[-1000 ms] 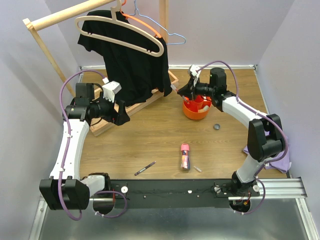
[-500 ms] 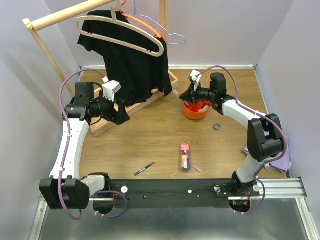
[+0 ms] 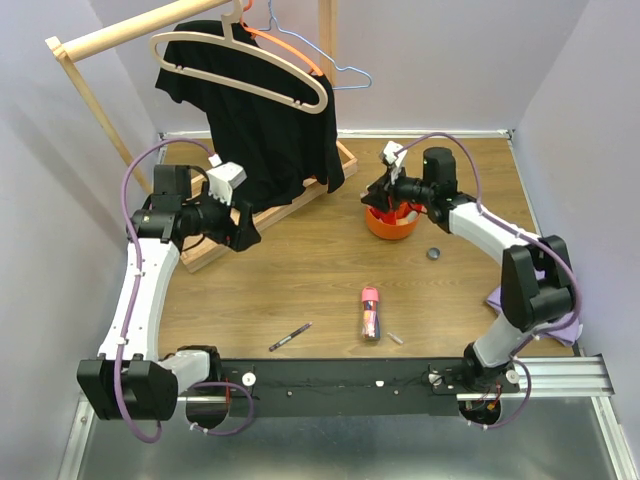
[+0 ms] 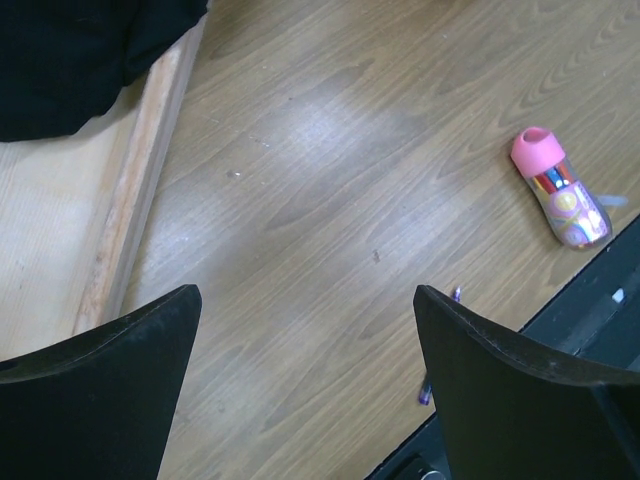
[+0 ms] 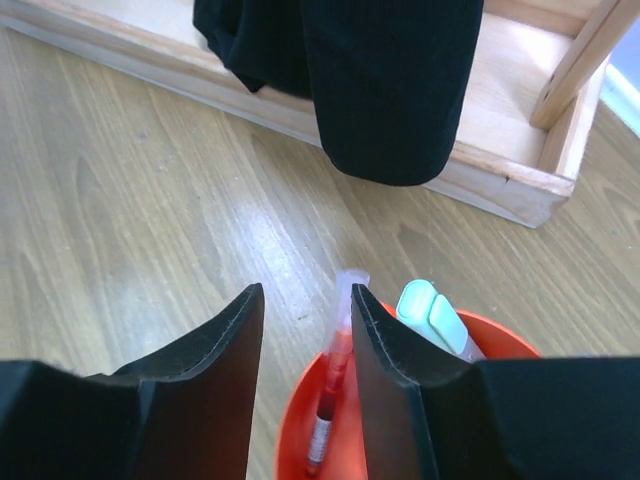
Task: Sort the stationery into containers
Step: Place the pen in the storage box, then pick up the stationery from the corner of the board.
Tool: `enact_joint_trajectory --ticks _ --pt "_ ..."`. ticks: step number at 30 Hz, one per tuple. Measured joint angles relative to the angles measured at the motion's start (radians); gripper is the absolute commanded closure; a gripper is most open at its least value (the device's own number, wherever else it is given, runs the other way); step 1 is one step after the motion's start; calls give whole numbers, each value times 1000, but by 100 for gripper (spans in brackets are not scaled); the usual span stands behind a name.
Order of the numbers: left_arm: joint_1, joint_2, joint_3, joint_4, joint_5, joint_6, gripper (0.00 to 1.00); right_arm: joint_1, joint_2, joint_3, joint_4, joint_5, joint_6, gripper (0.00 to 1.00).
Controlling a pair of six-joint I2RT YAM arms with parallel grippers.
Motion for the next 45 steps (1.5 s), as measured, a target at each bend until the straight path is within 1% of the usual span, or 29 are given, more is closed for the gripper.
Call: enact_joint_trajectory --ticks 3,5,6,8,9,11,12,13,14,16,17,21,25,26,30,35,39,45 --pt "-40 -8 0 -16 -17 32 3 0 -76 0 -46 8 0 52" --pt "-101 -21 -11 -31 -42 55 4 0 -145 -7 -57 29 13 52" --pt "-109 -24 -14 -33 -48 60 3 0 -180 -15 -59 39 21 52" --pt "-177 -46 -49 -51 -80 85 3 0 -244 -33 -64 89 43 52" --pt "-198 -52 -60 -60 -89 95 3 0 -295 -51 -75 122 59 50" --pt "-249 -56 -82 -74 -114 118 3 -16 -396 -79 -135 196 86 49" --pt "-279 -55 -91 -81 -132 131 3 -27 -421 -79 -159 224 97 49" --pt "-295 -54 -96 -83 -138 138 4 -57 -450 -79 -185 253 126 48" --pt "-321 -53 -100 -87 -153 146 3 -92 -463 -79 -207 270 148 44" --pt "-358 -48 -102 -85 -168 154 3 -187 -481 -79 -271 335 196 39" --pt "-371 -46 -102 -83 -172 157 3 -230 -481 -79 -299 378 213 35" --pt "-396 -25 -101 -69 -182 161 2 -380 -470 -88 -394 499 244 33" --pt "-396 -18 -93 -51 -183 146 1 -518 -398 -49 -491 524 267 32" --pt "-397 -18 -92 -44 -183 141 1 -571 -349 -15 -533 521 271 32" --pt "-398 -19 -92 -5 -183 105 1 -685 -233 43 -618 521 262 31" --pt "-398 -31 -110 33 -183 76 1 -745 -171 47 -681 515 206 31" --pt "-398 -39 -134 51 -183 57 1 -755 -119 92 -710 494 173 31" --pt "-398 -39 -158 62 -186 39 1 -757 -101 113 -703 484 159 33"
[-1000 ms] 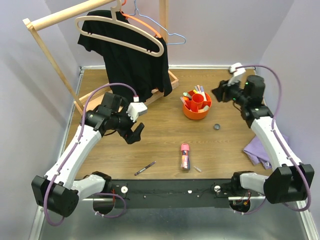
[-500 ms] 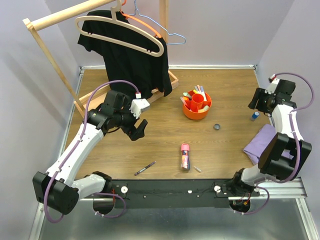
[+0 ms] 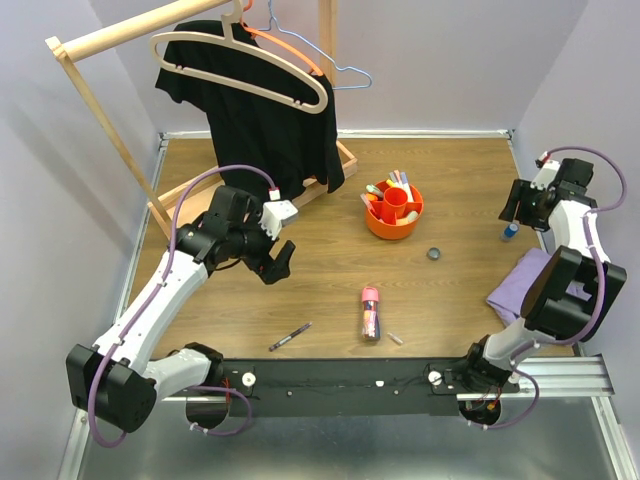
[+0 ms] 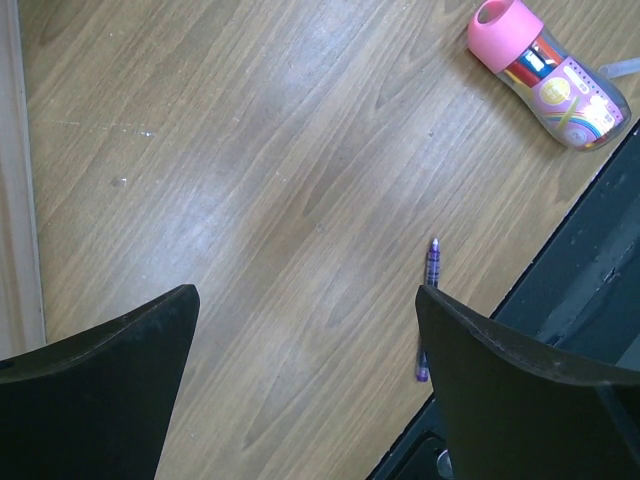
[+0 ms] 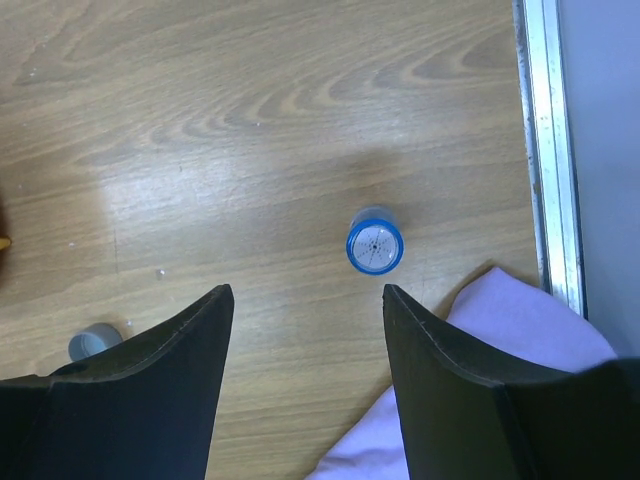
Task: Sort the stationery into containers
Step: Pick up the stationery from the corner of the board.
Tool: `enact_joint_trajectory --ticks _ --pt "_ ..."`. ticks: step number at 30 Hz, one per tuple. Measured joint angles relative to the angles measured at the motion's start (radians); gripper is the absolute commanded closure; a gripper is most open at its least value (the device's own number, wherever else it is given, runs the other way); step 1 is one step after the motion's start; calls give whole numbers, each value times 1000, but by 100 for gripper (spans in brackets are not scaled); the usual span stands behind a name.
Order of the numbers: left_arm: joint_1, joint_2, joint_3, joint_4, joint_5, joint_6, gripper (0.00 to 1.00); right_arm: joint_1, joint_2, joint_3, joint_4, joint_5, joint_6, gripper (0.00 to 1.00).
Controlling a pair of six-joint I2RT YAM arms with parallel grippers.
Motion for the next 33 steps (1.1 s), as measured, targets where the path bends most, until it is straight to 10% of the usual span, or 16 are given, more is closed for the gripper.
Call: enact_joint_trajectory --ticks 33 --pt "2 41 0 60 0 -31 1 0 234 114 19 79 -19 43"
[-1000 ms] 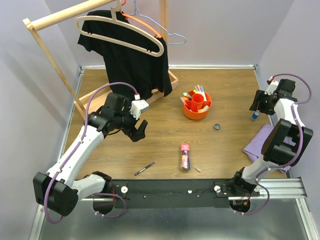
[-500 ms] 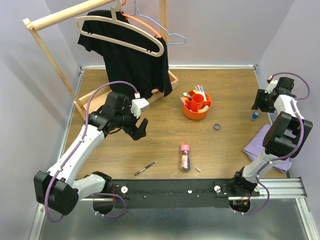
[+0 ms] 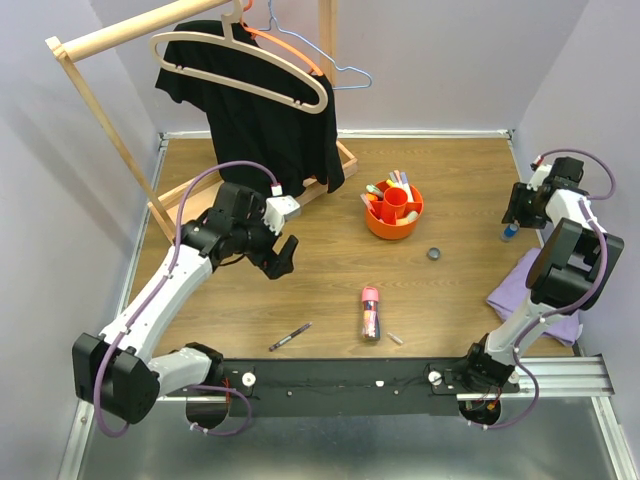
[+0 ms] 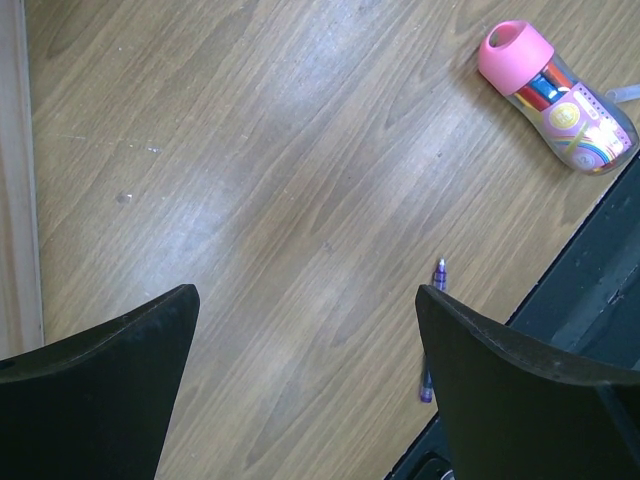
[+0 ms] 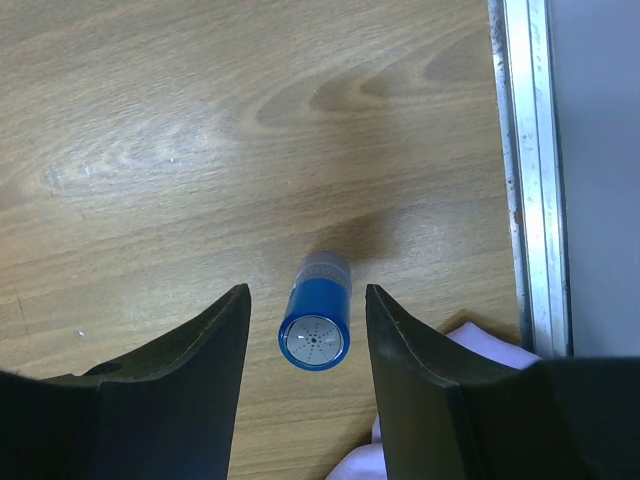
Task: Sort the stationery into containers
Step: Pick up the stationery from the corner of the board.
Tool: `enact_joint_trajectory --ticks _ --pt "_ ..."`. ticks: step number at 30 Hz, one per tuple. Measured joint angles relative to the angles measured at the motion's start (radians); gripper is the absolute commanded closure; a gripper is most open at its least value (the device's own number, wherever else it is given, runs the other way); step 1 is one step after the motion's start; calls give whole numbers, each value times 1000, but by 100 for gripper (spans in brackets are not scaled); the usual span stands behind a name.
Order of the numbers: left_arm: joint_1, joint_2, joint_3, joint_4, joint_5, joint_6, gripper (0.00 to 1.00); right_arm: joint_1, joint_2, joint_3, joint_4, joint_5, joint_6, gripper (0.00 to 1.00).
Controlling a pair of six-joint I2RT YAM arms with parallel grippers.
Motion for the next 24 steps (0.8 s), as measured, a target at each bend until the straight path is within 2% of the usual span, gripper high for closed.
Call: enact_joint_trajectory --ticks 11,24 --pt "0 40 10 1 0 -1 1 0 13 0 0 8 -6 49" --pt "0 48 21 14 0 -1 1 0 13 0 -2 18 -10 47"
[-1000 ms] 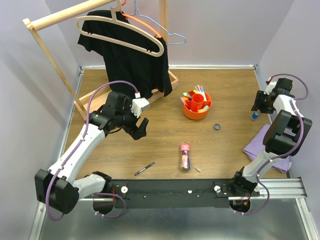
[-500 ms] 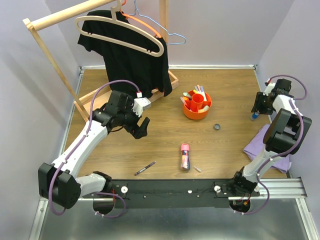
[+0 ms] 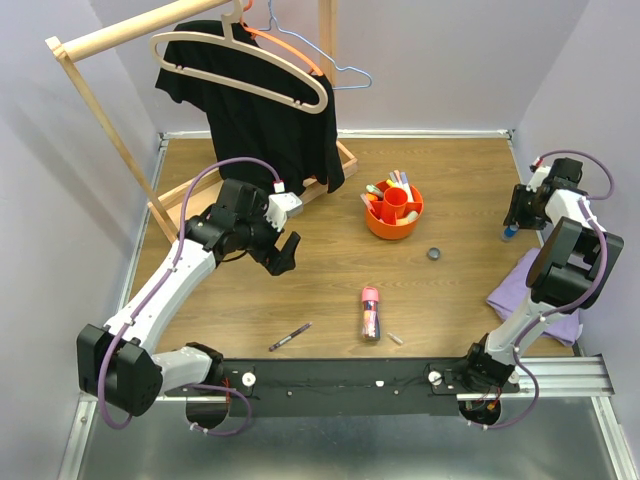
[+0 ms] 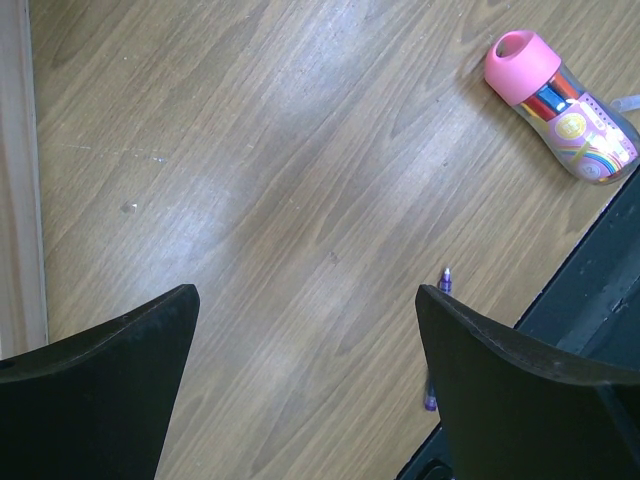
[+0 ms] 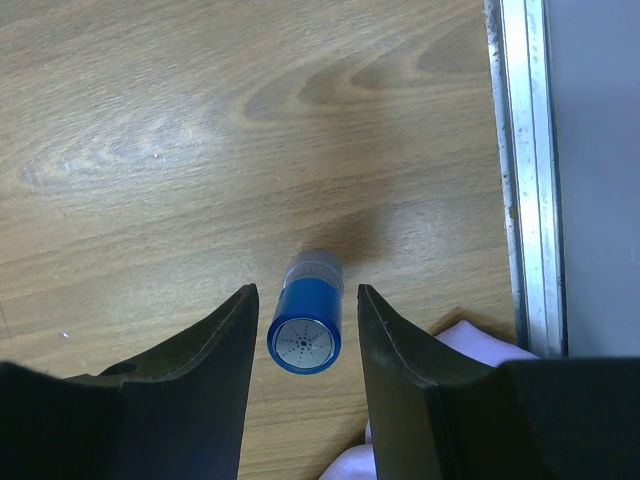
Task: Sort the stationery into containers
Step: Pick up the stationery from the corner of the board.
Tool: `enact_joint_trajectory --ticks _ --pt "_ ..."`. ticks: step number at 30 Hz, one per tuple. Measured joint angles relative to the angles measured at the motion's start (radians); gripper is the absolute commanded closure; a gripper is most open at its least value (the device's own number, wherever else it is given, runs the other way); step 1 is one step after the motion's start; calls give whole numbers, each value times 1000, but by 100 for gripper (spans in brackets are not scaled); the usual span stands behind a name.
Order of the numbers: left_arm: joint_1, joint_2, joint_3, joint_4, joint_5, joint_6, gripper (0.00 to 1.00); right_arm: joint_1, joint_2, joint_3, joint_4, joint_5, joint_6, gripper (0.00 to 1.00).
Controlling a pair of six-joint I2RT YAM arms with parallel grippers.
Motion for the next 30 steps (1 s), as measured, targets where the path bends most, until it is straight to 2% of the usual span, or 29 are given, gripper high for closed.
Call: enact_joint_trajectory --ticks 11,17,20,24,30 --pt "6 0 0 2 0 0 1 0 0 -16 -9 5 -8 47" --pt "12 -3 -1 5 0 -1 1 0 0 -18 -10 6 -12 54" --pt "14 -5 -2 8 0 -2 1 0 0 -19 -11 6 -16 60" --pt "18 -6 -4 9 0 -3 1 0 -2 -25 -12 6 -24 76" --pt "21 -11 -7 16 0 -6 1 0 -9 -28 -24 6 -31 92"
